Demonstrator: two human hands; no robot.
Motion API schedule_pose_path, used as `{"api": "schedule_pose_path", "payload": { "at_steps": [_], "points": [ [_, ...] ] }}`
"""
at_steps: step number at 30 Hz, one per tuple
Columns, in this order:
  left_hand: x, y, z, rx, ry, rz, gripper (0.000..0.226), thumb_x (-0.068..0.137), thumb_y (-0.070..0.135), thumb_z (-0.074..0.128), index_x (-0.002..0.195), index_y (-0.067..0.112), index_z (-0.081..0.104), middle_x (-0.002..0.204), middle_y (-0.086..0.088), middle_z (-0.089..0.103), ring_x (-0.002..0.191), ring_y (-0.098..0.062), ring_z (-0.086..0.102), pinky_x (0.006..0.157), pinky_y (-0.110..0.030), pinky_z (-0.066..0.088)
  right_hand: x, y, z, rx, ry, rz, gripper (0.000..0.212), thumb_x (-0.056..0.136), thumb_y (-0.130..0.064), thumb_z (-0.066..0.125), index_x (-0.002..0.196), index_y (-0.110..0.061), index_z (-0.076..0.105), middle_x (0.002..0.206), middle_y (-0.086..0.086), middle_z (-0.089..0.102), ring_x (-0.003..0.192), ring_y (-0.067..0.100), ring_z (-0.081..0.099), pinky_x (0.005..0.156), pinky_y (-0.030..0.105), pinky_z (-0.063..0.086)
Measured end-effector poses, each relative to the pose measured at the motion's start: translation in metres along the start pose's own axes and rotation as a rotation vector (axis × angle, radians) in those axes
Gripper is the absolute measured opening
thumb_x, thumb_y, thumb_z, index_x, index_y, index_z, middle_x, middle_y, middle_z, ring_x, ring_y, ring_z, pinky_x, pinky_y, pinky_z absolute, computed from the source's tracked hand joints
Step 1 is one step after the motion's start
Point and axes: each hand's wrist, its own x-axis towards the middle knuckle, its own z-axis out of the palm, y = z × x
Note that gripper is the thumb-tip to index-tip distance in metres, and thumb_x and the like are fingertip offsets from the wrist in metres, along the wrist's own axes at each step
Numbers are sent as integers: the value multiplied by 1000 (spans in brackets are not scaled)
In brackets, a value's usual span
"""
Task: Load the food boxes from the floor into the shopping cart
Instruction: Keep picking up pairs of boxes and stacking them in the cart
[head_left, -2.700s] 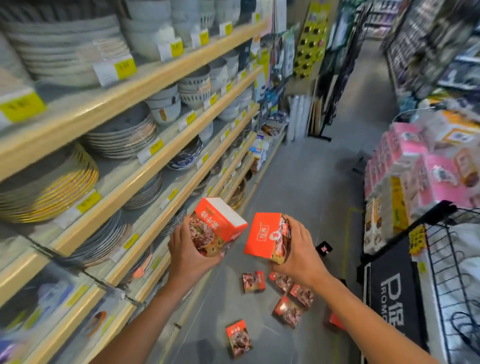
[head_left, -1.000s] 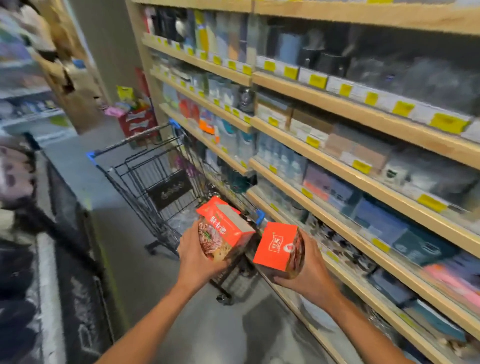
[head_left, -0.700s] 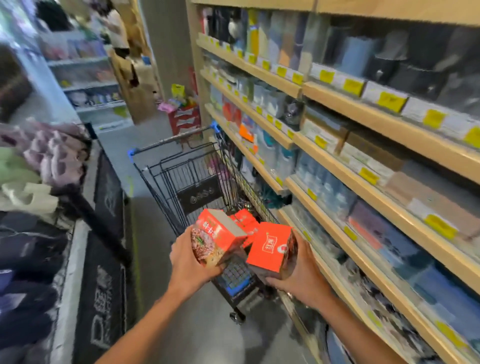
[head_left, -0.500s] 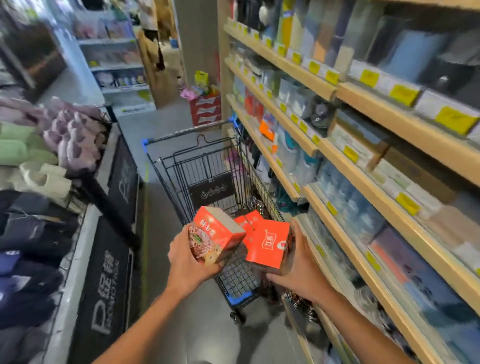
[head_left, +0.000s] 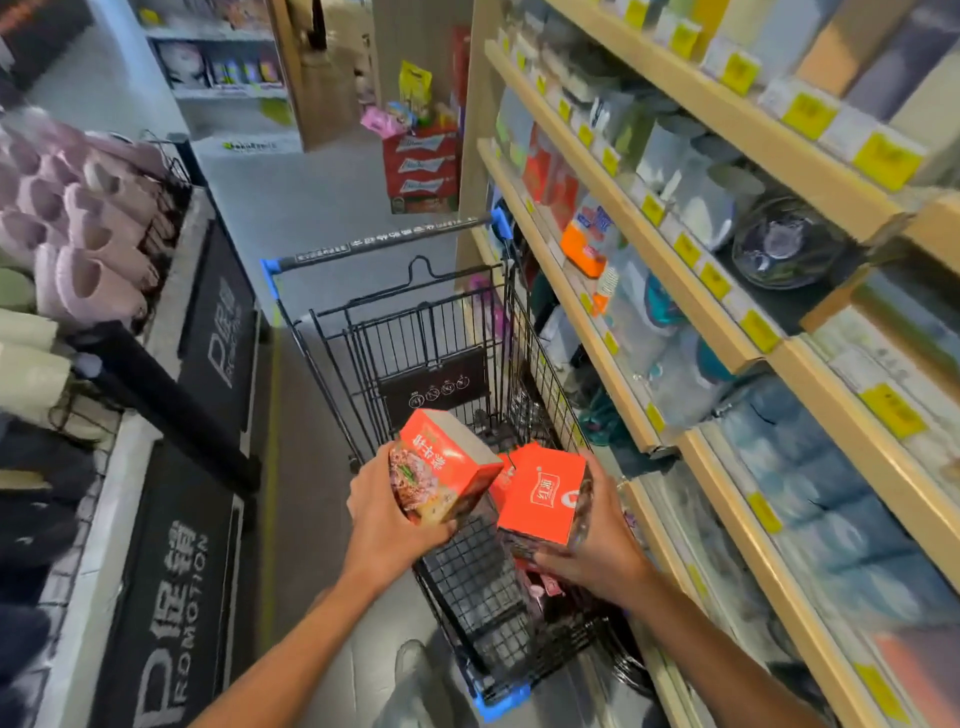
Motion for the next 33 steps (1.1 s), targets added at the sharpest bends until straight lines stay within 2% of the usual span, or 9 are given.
{"api": "schedule_pose_path", "payload": {
  "at_steps": [2, 5, 11, 15, 18, 20, 23, 28, 33],
  "points": [
    [28, -6, 7, -18, -18, -6, 110, 50, 41, 95, 142, 29, 37, 123, 11, 44, 121, -10, 34, 107, -41, 33, 24, 2, 2, -31, 3, -10, 144, 49, -56, 96, 154, -51, -2, 147, -15, 29, 135, 10, 41, 108, 40, 44],
    [63, -15, 19, -22, -34, -11, 108, 51, 38, 95, 142, 30, 37, 122, 13, 42, 120, -5, 31, 106, -38, 30, 58, 6, 1, -79, -30, -41, 145, 47, -65, 93, 158, -31, 6, 137, -39, 28, 132, 4, 43, 110, 36, 43],
    [110, -33, 43, -67, -58, -54, 106, 53, 37, 95, 140, 33, 34, 120, 16, 37, 118, -1, 28, 102, -33, 28, 125, 24, 7, -124, -94, -12, 139, 49, -74, 88, 150, -51, -4, 151, -3, 30, 136, 12, 42, 111, 49, 43],
    [134, -54, 61, -81, -53, -122, 108, 51, 45, 93, 141, 32, 35, 119, 19, 38, 120, -5, 31, 107, -41, 34, 178, 37, 9, -133, -120, -51, 147, 51, -73, 88, 154, -48, -14, 149, -4, 29, 137, 18, 43, 109, 54, 43],
    [149, -69, 76, -83, -23, -153, 108, 52, 42, 97, 141, 32, 37, 116, 31, 37, 120, -5, 33, 109, -47, 37, 226, 52, 9, -202, -192, -111, 144, 57, -59, 91, 157, -39, -11, 144, -19, 15, 138, 17, 34, 111, 49, 39],
    [159, -77, 84, -95, -3, -186, 108, 51, 47, 96, 141, 34, 37, 117, 28, 38, 120, -6, 34, 109, -49, 38, 260, 65, 11, -246, -240, -141, 140, 59, -50, 93, 158, -36, -5, 144, -17, 13, 137, 18, 33, 108, 47, 42],
    [174, -89, 95, -113, 31, -199, 97, 46, 60, 90, 127, 52, 37, 115, 37, 39, 116, -6, 39, 103, -44, 41, 303, 85, 18, -267, -266, -170, 134, 60, -40, 95, 158, -30, 4, 145, -13, 14, 133, 12, 33, 107, 40, 42],
    [192, -108, 112, -119, 64, -238, 103, 46, 64, 87, 134, 40, 40, 122, 17, 43, 122, -11, 40, 108, -52, 41, 358, 114, 36, -332, -321, -217, 131, 55, -57, 87, 155, -26, 10, 146, -9, 15, 138, 12, 29, 117, 43, 35],
    [196, -121, 127, -105, 72, -272, 108, 45, 66, 85, 138, 42, 37, 127, 14, 43, 126, -11, 38, 110, -50, 40, 396, 142, 57, -415, -391, -299, 129, 57, -50, 95, 155, -23, 15, 152, -2, 19, 142, 16, 28, 116, 46, 35]
  ]
}}
